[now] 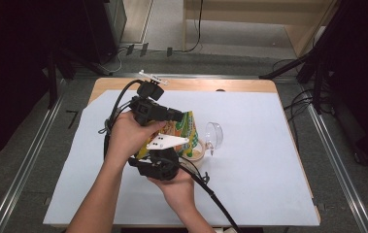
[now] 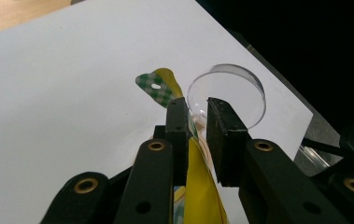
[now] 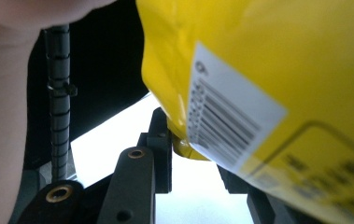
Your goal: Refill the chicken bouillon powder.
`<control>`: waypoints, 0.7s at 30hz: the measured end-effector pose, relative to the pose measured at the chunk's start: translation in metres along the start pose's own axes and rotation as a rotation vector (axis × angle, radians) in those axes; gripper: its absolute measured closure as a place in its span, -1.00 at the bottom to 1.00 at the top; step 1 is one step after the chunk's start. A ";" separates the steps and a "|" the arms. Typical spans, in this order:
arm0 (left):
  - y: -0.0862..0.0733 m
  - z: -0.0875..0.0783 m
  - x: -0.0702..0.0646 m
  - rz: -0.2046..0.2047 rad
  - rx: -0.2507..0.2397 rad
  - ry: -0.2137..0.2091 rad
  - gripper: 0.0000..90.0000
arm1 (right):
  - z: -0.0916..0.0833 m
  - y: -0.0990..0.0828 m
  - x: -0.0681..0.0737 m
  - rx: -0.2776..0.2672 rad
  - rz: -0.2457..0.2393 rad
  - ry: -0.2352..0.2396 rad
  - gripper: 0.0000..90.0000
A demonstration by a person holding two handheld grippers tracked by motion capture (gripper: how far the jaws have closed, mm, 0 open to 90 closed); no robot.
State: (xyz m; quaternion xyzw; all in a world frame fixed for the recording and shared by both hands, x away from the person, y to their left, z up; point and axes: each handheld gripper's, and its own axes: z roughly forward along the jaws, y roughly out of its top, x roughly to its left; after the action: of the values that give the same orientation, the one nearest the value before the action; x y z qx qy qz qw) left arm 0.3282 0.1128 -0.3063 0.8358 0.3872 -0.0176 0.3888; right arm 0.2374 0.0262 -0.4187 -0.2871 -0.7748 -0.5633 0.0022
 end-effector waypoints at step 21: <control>-0.001 -0.001 0.002 0.009 -0.028 -0.007 0.83 | 0.003 0.000 -0.006 0.001 -0.027 -0.018 0.58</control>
State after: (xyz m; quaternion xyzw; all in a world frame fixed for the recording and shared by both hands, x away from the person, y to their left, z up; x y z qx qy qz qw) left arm 0.3286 0.1154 -0.3067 0.8319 0.3823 -0.0132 0.4021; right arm 0.2435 0.0263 -0.4215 -0.2818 -0.7788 -0.5603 -0.0123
